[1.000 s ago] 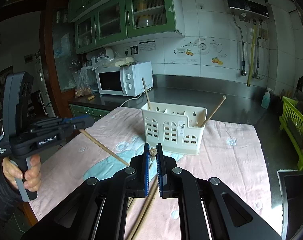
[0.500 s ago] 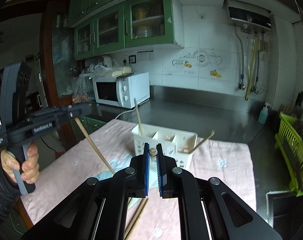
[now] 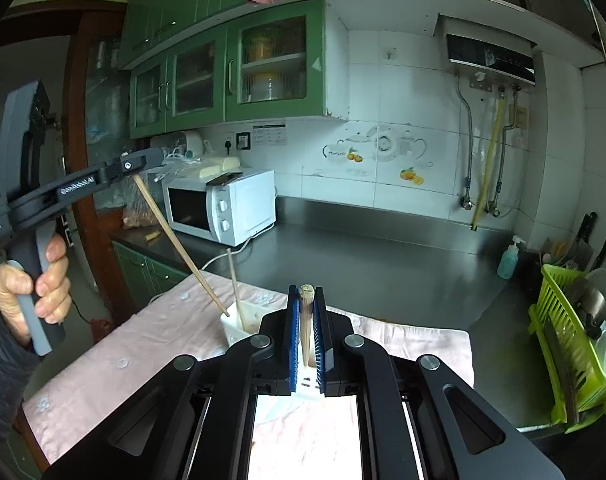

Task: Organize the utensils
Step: 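Lower the left tool's chopstick into the holder while the right tool lowers its own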

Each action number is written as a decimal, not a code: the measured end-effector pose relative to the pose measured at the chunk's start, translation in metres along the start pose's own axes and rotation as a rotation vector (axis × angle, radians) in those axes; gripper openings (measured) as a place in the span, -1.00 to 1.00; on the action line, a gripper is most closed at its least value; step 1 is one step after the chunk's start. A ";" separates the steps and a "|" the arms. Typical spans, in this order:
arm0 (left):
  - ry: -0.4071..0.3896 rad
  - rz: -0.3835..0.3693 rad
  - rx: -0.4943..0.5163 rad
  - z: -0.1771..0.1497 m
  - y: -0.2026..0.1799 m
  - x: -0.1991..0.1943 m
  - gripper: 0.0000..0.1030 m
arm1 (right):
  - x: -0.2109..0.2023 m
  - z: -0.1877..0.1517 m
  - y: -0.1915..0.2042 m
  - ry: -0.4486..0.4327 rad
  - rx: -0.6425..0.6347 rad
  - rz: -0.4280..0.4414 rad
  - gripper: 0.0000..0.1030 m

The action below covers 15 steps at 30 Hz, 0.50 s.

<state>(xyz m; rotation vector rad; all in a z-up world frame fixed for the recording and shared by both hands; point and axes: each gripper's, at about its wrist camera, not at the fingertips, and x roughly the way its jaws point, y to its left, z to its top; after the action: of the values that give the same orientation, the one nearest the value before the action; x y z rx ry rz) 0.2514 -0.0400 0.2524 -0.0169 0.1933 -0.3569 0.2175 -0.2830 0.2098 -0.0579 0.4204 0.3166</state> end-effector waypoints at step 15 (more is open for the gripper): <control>0.103 0.063 -0.056 -0.031 0.028 0.073 -0.91 | 0.065 -0.004 -0.026 0.079 0.032 -0.032 -0.87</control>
<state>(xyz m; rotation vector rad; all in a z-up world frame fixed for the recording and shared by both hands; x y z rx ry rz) 0.3221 -0.0381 0.2075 -0.0472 0.3051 -0.2896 0.2801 -0.2894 0.1798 -0.0459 0.5020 0.2764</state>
